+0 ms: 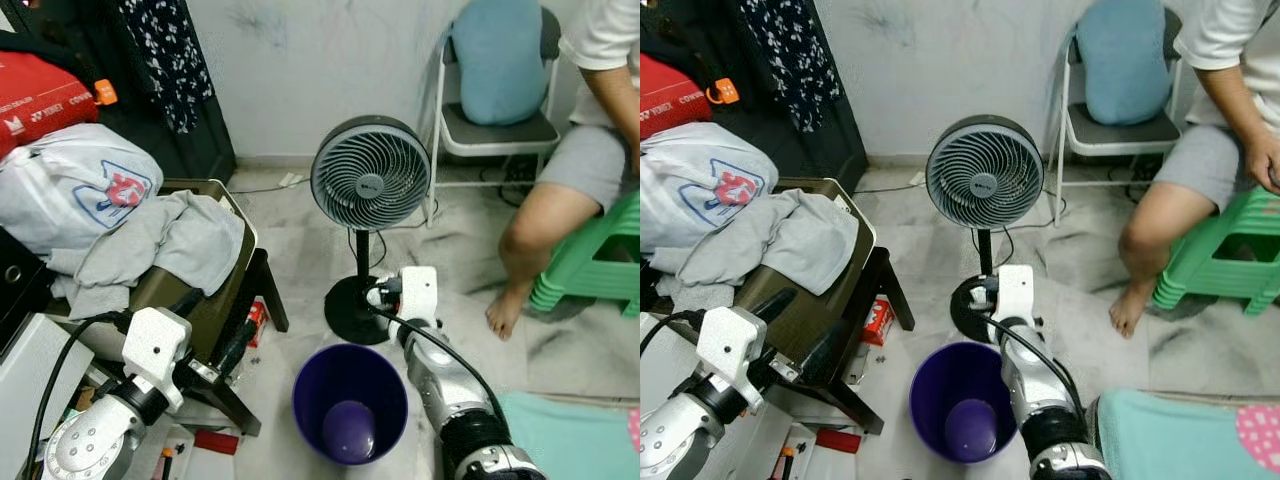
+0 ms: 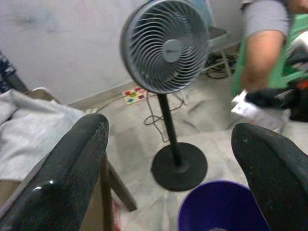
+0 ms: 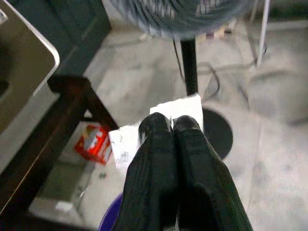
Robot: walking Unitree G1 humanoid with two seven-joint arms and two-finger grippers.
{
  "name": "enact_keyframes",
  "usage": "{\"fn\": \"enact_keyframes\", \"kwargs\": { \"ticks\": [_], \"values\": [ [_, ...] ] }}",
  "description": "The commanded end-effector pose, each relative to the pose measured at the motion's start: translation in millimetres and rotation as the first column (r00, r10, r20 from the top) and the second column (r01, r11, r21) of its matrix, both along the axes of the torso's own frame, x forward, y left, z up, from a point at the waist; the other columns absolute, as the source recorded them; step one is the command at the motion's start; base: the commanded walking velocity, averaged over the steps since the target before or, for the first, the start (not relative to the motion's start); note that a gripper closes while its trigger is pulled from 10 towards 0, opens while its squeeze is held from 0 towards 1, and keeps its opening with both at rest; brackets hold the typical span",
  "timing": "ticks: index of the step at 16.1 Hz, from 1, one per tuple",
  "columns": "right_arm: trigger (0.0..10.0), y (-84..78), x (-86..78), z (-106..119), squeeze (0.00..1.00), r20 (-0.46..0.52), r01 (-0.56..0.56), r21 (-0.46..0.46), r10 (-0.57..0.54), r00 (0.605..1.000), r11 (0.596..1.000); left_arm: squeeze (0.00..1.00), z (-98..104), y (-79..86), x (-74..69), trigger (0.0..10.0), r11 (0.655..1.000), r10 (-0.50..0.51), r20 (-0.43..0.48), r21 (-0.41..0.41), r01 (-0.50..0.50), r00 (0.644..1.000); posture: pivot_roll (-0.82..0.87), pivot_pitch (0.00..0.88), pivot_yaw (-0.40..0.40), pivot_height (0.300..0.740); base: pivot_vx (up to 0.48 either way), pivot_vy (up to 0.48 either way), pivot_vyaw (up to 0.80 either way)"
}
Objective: Clean up the room
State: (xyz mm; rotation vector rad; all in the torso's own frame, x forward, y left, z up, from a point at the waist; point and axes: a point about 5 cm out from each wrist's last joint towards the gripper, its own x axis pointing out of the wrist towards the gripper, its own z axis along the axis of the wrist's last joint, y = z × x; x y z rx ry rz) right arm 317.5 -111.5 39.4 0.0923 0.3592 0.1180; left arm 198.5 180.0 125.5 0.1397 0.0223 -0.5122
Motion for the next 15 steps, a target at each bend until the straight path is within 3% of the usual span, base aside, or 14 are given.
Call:
{"fn": "enact_keyframes", "kwargs": {
  "ticks": [1,6,11,14,15],
  "values": [
    [10.0,8.6,4.6,2,0.0,-0.001,-0.003,0.014,0.003,1.0,1.0,0.0,4,-0.4,-5.2,10.0,0.999,-0.038,-0.009,0.026,0.038,0.999,0.06,0.139,0.138,0.74,0.0,0.0,0.0],
    [10.0,19.0,9.0,-2,0.0,-0.05,-0.029,0.039,0.031,0.998,0.999,0.0,8,1.2,-17.7,10.0,0.996,-0.069,-0.032,0.047,0.07,0.997,0.08,0.178,0.166,0.74,0.0,0.0,0.0],
    [10.0,19.5,9.7,-2,0.0,-0.052,-0.028,0.039,0.03,0.998,0.999,0.0,9,1.3,-18.6,10.0,0.996,-0.07,-0.037,0.048,0.072,0.997,0.08,0.178,0.166,0.74,0.0,0.0,0.0],
    [10.0,42.4,-6.9,-26,0.0,-0.25,-0.054,0.066,0.069,0.966,0.996,0.0,14,3.4,-22.5,10.0,0.996,-0.062,-0.048,0.066,0.065,0.997,0.12,0.205,0.2,0.74,0.0,0.0,0.0],
    [10.0,41.7,-7.4,-27,0.0,-0.252,-0.05,0.062,0.065,0.966,0.997,0.0,14,3.1,-22.7,10.0,0.996,-0.057,-0.052,0.064,0.061,0.997,0.12,0.209,0.201,0.74,0.0,0.0,0.0]
  ]
}}
